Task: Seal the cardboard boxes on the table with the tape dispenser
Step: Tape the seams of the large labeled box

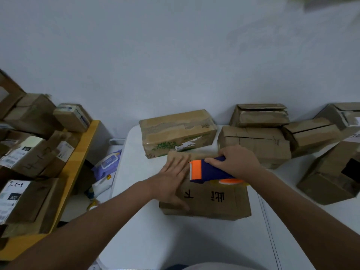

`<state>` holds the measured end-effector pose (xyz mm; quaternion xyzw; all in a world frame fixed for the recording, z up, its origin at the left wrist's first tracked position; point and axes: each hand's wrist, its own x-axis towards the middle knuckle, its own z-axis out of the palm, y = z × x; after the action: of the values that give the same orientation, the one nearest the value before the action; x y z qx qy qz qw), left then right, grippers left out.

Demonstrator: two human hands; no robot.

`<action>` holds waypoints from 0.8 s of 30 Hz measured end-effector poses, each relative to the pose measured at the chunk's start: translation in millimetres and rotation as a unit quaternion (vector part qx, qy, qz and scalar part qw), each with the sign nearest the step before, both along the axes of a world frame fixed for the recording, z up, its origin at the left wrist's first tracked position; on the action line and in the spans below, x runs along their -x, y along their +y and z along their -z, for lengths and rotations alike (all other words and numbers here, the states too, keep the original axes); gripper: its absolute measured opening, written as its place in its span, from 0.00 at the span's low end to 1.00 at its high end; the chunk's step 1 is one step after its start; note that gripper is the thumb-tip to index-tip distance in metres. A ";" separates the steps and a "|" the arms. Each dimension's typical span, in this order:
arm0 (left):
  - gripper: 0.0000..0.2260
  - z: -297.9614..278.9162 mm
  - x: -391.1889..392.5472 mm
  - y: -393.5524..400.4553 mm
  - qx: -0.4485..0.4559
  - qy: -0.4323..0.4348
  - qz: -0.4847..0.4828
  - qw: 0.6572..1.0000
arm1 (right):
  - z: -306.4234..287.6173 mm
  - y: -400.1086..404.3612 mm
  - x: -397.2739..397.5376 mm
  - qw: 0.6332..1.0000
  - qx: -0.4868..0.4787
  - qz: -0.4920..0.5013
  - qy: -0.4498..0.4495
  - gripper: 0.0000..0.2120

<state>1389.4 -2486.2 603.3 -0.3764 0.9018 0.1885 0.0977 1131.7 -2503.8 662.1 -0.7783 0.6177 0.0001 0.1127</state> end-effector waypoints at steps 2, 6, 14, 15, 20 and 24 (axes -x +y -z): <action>0.61 7.0 6.6 -0.8 0.008 -0.031 0.004 0.999 | -1.1 -2.0 -2.5 1.000 -0.010 0.000 0.005 0.29; 0.61 13.8 1.8 -3.7 0.009 -0.017 -0.018 1.000 | -5.1 -7.1 -3.4 0.999 -0.046 -0.015 -0.009 0.28; 0.60 14.4 -1.8 -4.5 -0.016 -0.006 -0.029 0.999 | -15.3 -18.1 4.3 0.986 -0.150 -0.031 -0.061 0.31; 0.60 15.7 -2.2 -4.6 -0.014 -0.007 -0.029 0.999 | -14.6 -16.6 5.3 0.986 -0.152 -0.030 -0.068 0.31; 0.61 20.2 -3.0 -7.2 -0.003 -0.021 -0.023 1.000 | -13.8 -9.9 11.6 0.988 -0.140 -0.019 -0.065 0.29; 0.61 21.4 -3.2 -8.8 -0.003 -0.039 -0.016 0.999 | -15.8 -7.5 44.1 0.991 -0.125 0.001 -0.050 0.28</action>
<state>1392.6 -2495.1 581.9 -0.3973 0.8908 0.1778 0.1305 1087.6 -2511.3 677.9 -0.7565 0.6074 0.0378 0.2397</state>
